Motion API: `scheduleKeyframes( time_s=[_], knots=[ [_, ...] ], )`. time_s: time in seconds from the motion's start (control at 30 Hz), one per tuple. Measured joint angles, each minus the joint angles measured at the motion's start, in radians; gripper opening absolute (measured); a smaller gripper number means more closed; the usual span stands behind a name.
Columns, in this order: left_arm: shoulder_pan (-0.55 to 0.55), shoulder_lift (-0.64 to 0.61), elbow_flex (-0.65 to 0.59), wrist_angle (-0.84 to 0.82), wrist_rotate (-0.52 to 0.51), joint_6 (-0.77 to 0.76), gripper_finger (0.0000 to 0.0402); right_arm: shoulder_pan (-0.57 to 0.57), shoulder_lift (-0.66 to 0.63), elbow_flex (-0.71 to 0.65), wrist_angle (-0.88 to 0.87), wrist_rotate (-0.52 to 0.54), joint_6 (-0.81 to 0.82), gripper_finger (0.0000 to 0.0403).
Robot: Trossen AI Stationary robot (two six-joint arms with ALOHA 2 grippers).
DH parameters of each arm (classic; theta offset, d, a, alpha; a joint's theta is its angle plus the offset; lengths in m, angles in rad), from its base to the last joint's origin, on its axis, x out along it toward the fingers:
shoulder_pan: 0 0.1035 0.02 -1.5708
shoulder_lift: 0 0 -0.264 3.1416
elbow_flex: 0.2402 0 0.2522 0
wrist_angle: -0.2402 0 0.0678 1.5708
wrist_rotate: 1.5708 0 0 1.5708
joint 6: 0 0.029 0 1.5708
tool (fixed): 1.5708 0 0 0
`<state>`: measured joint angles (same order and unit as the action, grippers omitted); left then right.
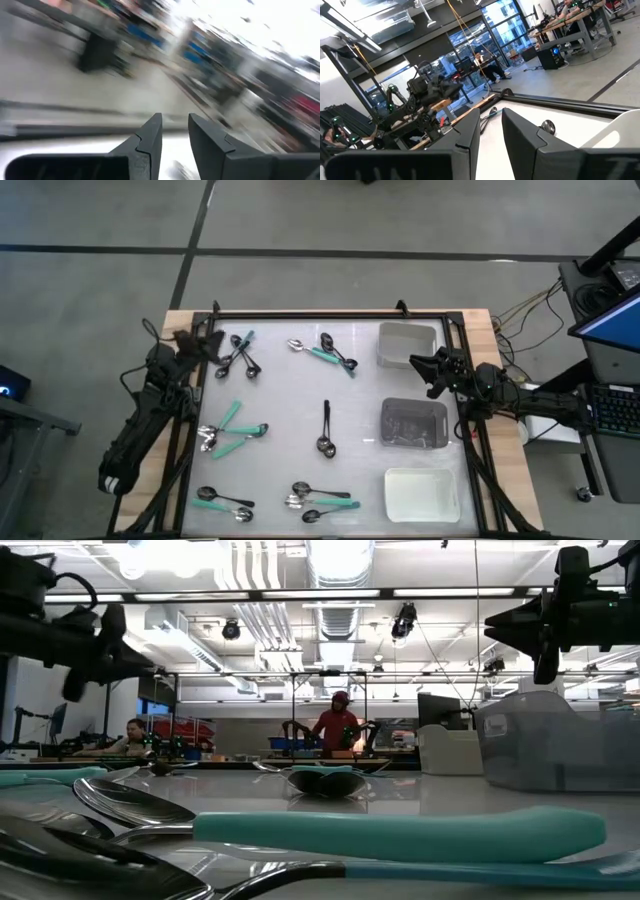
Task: Sort silverware by color (type)
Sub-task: Put the light blue spoon into the gray bin
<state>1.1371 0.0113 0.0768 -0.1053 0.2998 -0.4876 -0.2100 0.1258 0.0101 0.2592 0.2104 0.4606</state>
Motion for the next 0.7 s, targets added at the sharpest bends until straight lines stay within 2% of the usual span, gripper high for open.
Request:
scheduleKeyframes(
  time_s=[0.1,0.27,0.57,0.7],
  knots=[
    [-0.013,0.005,-0.001,-0.007,0.085,-0.041,0.0078,0.000,0.000,0.000,0.000,0.000,0.000,0.0073],
    [-0.061,0.009,0.000,0.072,0.080,-0.106,0.0078,0.000,0.000,0.000,0.000,0.000,0.000,0.0073],
    [-0.180,0.011,0.002,0.343,0.076,-0.098,0.0078,0.000,0.000,0.000,0.000,0.000,0.000,0.0073],
    [-0.231,0.013,0.001,0.366,0.076,-0.070,0.0078,0.000,0.000,0.000,0.000,0.000,0.000,0.0073]
  ],
)
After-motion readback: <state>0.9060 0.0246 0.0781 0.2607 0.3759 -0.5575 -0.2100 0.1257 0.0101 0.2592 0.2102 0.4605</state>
